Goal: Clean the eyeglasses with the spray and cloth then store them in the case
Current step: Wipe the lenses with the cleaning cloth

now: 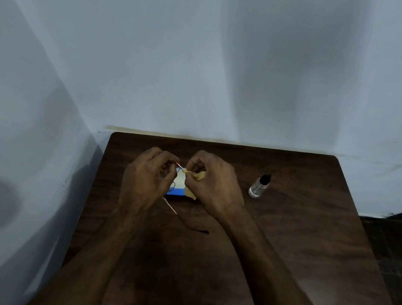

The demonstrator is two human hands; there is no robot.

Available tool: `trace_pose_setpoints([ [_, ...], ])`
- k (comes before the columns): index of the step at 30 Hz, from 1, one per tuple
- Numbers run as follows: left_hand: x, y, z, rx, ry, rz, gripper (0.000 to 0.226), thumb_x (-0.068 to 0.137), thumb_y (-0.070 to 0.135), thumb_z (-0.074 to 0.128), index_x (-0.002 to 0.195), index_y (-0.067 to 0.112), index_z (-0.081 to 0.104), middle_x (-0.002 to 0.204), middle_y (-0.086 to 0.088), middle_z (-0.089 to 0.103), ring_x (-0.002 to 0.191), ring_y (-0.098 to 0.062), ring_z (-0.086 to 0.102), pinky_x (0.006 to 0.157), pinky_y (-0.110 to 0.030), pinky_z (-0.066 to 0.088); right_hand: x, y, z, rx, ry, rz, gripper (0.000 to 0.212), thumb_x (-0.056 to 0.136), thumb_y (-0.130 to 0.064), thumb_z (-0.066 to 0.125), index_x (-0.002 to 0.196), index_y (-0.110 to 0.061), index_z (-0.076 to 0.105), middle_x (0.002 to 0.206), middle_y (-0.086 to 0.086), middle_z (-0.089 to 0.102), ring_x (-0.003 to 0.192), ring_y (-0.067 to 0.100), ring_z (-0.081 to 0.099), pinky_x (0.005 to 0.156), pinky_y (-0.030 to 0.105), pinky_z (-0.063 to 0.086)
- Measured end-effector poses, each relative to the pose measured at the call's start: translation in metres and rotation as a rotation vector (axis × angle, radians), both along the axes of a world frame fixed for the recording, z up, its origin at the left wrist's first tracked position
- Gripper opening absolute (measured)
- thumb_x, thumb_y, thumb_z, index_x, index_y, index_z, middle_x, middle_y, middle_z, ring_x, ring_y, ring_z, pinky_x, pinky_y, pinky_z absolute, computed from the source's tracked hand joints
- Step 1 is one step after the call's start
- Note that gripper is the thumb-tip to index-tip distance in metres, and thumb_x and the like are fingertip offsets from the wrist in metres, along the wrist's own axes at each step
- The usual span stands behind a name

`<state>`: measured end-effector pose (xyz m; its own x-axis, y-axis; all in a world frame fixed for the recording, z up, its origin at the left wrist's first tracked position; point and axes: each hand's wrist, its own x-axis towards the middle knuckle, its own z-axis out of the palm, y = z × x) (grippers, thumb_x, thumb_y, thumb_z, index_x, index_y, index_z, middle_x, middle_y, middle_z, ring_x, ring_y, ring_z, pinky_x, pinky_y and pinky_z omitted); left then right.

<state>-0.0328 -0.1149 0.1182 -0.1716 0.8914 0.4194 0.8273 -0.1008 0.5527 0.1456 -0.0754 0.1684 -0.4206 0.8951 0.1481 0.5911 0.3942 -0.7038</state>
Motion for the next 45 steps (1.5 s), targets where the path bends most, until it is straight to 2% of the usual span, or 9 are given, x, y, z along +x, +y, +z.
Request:
trace_pose_setpoints([
  [6,-0.013,0.003,0.015,0.01,-0.078,0.064,0.015,0.088,0.005,0.076,0.101,0.012,0.08,0.097,-0.003,0.074,0.082,-0.017,0.069,0.074,-0.037,0.06,0.015,0.0,-0.004,-0.025,0.003,0.079,0.017,0.08,-0.016,0.076,0.092,-0.023,0.066,0.091,-0.009,0.067,0.084,0.005,0.062,0.072,0.029,0.054],
  [13,-0.019,0.002,0.017,-0.013,-0.138,0.13,0.02,0.084,0.003,0.075,0.096,0.017,0.082,0.095,0.004,0.076,0.081,-0.004,0.066,0.076,-0.007,0.047,0.027,-0.008,-0.004,-0.22,0.243,0.105,0.015,0.078,-0.011,0.08,0.085,-0.018,0.069,0.081,-0.007,0.072,0.071,0.003,0.064,0.066,0.016,0.049],
  [16,-0.017,0.001,0.018,-0.018,-0.159,0.135,0.019,0.084,0.003,0.075,0.096,0.016,0.082,0.094,0.005,0.076,0.079,0.002,0.063,0.075,-0.001,0.044,0.032,-0.008,-0.007,-0.294,0.308,0.108,0.016,0.078,-0.009,0.082,0.087,-0.017,0.07,0.084,-0.004,0.072,0.073,0.003,0.063,0.067,0.022,0.052],
  [21,-0.018,0.001,0.019,0.003,-0.191,0.147,0.021,0.084,0.002,0.075,0.096,0.017,0.082,0.093,0.005,0.076,0.081,-0.007,0.07,0.078,-0.018,0.056,0.04,-0.009,-0.012,-0.368,0.381,0.105,0.018,0.078,-0.001,0.077,0.089,-0.014,0.071,0.089,0.001,0.073,0.078,0.01,0.064,0.072,0.036,0.053],
  [26,-0.019,0.004,0.018,0.004,-0.214,0.182,0.022,0.083,0.002,0.075,0.095,0.02,0.083,0.091,0.009,0.075,0.079,-0.003,0.07,0.078,-0.006,0.05,0.05,-0.008,-0.013,-0.385,0.438,0.087,0.016,0.083,0.001,0.076,0.093,-0.011,0.073,0.092,0.007,0.075,0.085,0.029,0.07,0.075,0.047,0.057],
  [31,-0.012,0.003,0.021,-0.005,-0.217,0.175,0.019,0.083,0.004,0.076,0.094,0.018,0.083,0.092,0.007,0.076,0.08,-0.007,0.071,0.078,-0.026,0.059,0.05,-0.003,-0.013,-0.338,0.409,0.076,0.015,0.086,-0.007,0.08,0.097,-0.016,0.074,0.094,0.002,0.076,0.086,0.025,0.074,0.078,0.048,0.063],
  [37,0.009,-0.002,0.021,-0.027,-0.128,0.099,0.017,0.085,0.005,0.078,0.098,0.014,0.082,0.094,0.001,0.075,0.079,-0.008,0.067,0.073,-0.012,0.05,0.038,0.004,-0.004,-0.187,0.166,0.067,0.011,0.086,-0.019,0.08,0.093,-0.024,0.073,0.088,-0.012,0.075,0.083,0.004,0.07,0.075,0.028,0.06],
  [41,0.023,-0.006,0.017,0.009,-0.088,0.047,0.018,0.084,0.006,0.081,0.101,0.013,0.08,0.096,-0.001,0.074,0.08,-0.014,0.068,0.072,-0.036,0.062,0.022,0.01,-0.002,-0.166,0.124,-0.004,0.007,0.086,-0.025,0.079,0.089,-0.028,0.073,0.083,-0.015,0.073,0.081,0.001,0.069,0.075,0.027,0.059],
  [45,0.033,-0.009,0.012,0.052,-0.095,-0.021,0.03,0.083,0.006,0.084,0.112,0.012,0.075,0.1,-0.001,0.074,0.084,-0.017,0.07,0.073,-0.041,0.062,0.009,0.014,-0.002,-0.158,0.114,-0.024,0.006,0.087,-0.023,0.079,0.09,-0.025,0.074,0.085,-0.013,0.074,0.082,0.0,0.068,0.076,0.025,0.058],
])
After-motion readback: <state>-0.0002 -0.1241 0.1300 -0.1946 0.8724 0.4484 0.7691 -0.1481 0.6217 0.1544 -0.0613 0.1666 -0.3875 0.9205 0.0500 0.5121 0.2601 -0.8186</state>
